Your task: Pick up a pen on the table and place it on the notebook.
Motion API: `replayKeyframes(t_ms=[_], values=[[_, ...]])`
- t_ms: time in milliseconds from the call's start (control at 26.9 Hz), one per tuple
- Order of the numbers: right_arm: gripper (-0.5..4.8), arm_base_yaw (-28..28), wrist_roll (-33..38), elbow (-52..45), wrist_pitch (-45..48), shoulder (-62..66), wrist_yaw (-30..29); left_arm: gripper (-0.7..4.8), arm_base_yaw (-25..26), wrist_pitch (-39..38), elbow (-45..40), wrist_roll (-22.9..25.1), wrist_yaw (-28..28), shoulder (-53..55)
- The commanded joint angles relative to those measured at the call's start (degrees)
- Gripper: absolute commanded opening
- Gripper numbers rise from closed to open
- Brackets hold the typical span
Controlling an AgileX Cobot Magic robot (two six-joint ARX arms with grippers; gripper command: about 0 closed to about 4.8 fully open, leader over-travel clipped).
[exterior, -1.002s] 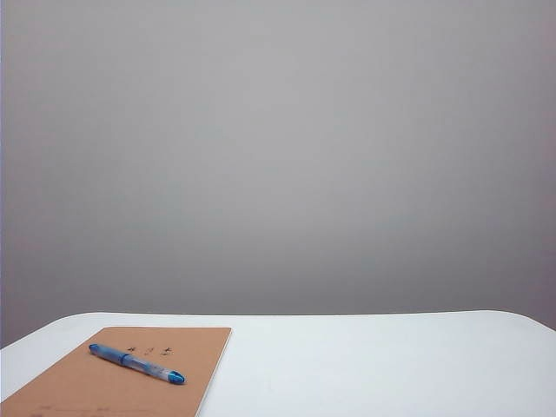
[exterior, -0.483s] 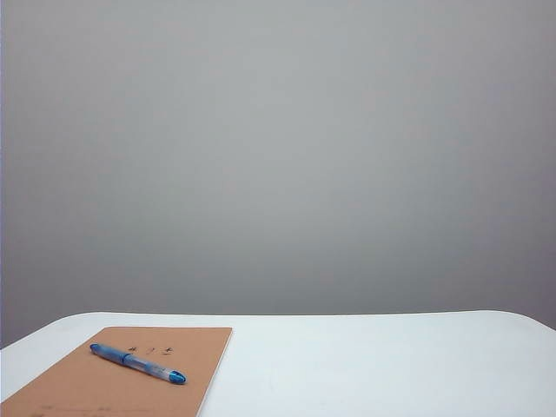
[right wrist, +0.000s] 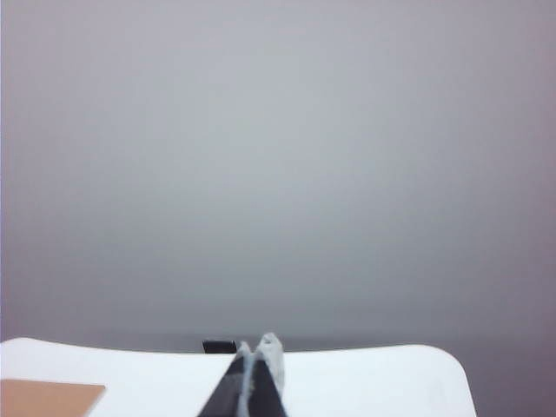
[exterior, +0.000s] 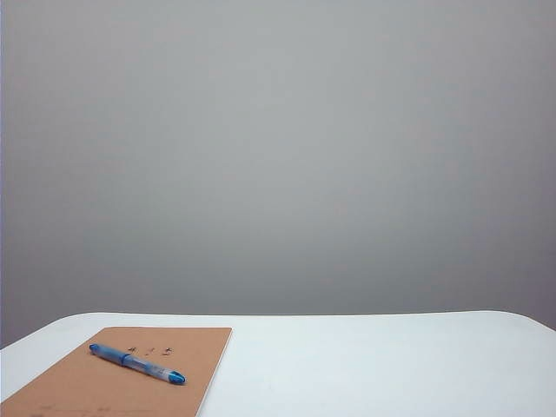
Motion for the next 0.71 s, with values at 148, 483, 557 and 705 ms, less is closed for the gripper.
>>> replayKeyframes(t_ms=[148, 483, 557, 705], values=[[-0.06, 0.0, -0.1, -5.6, 2.4, 0.0, 3.9, -0.05, 0.1, 2.0, -2.5, 1.2, -1.2, 0.0], [-0.06, 0.0, 1.0, -5.9, 5.4, 0.0, 2.4, -0.05, 5.0, 8.9, -4.8, -4.3, 4.8, 0.0], [-0.06, 0.0, 1.0, -5.9, 4.1, 0.0, 1.8, -0.05, 7.5, 6.6, -4.8, -4.3, 4.8, 0.0], [-0.06, 0.0, 0.8, -5.9, -0.4, 0.0, 1.9, -0.05, 11.8, 5.3, -5.3, -5.9, 7.5, 0.0]])
